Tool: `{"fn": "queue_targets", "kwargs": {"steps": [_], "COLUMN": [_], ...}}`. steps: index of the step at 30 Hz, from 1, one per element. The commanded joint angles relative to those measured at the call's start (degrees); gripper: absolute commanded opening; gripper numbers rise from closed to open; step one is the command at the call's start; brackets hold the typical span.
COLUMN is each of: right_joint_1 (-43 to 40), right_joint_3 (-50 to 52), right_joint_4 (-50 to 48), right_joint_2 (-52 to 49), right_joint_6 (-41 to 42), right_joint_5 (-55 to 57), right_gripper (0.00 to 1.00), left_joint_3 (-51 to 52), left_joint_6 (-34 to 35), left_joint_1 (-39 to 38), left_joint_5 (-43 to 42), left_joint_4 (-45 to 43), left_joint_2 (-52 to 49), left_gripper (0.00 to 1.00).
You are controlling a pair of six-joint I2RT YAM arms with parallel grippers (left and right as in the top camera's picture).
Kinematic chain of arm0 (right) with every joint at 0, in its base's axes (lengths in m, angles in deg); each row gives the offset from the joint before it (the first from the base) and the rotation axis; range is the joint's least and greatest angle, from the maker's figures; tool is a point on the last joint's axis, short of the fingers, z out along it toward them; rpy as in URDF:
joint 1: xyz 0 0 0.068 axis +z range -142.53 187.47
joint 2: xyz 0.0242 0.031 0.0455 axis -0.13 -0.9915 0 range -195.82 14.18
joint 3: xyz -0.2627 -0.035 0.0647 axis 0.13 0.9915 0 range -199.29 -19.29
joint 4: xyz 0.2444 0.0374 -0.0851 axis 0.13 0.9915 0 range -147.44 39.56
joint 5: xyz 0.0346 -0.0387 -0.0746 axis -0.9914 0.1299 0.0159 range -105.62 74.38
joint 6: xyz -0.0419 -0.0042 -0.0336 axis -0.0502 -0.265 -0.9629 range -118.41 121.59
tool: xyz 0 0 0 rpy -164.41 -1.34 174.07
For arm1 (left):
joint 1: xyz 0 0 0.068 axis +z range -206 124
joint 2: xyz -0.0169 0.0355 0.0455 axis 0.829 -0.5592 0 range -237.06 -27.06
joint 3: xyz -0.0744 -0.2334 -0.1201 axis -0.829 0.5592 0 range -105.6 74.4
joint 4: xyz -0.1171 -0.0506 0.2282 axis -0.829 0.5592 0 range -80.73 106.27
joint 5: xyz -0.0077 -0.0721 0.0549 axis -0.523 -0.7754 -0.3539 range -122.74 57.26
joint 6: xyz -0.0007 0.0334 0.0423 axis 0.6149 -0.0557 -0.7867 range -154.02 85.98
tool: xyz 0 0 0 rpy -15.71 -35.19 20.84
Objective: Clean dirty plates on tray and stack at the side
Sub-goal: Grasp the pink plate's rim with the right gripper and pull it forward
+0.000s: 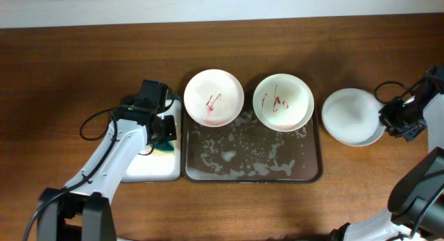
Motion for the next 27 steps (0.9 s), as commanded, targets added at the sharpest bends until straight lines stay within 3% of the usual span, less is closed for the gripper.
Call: {"fn": "queue_targets", "kwargs": {"steps": [1, 3, 7, 12, 13, 17, 22, 27], "right_joint_1": [0.7, 4.6, 17.8, 36.7, 40.6, 47.3, 48.9, 51.0], "right_joint_3": [-1.2, -3.0, -7.1, -7.3, -7.3, -11.0, -15.2, -15.2], "right_joint_4": [-0.1, 0.5, 2.5, -5.0, -7.4, -9.0, -13.9, -20.1], "right_joint_2": [0.4, 0.6, 0.6, 0.6, 0.4, -0.1, -6.8, -15.1], "right_joint_6": [-3.5, -9.1, -18.3, -19.5, -19.5, -20.1, -19.8, -19.2], "right_joint_5": [-12.4, -18.3, -18.9, -14.5, -10.8, -5.2, -5.0, -5.4], "right_gripper": [0.27, 0.32, 0.38, 0.52, 0.6, 0.73, 0.74, 0.65], "left_joint_3": [-0.4, -0.4, -0.4, -0.4, -0.4, -0.4, -0.4, -0.4], "left_joint_6": [-0.9, -0.9, -0.9, -0.9, -0.9, -0.9, -0.9, -0.9], "left_joint_1": [0.4, 0.4, 0.4, 0.4, 0.4, 0.4, 0.4, 0.4], "left_joint_5": [0.4, 0.4, 0.4, 0.4, 0.4, 0.4, 0.2, 0.2], "left_joint_4": [-0.1, -0.1, -0.1, -0.1, -0.1, -0.1, -0.1, -0.1], "left_joint_2": [1.0, 1.0, 1.0, 1.0, 1.0, 1.0, 1.0, 1.0], "left_gripper": [0.0, 0.0, 0.0, 0.0, 0.0, 0.0, 0.0, 0.0]}}
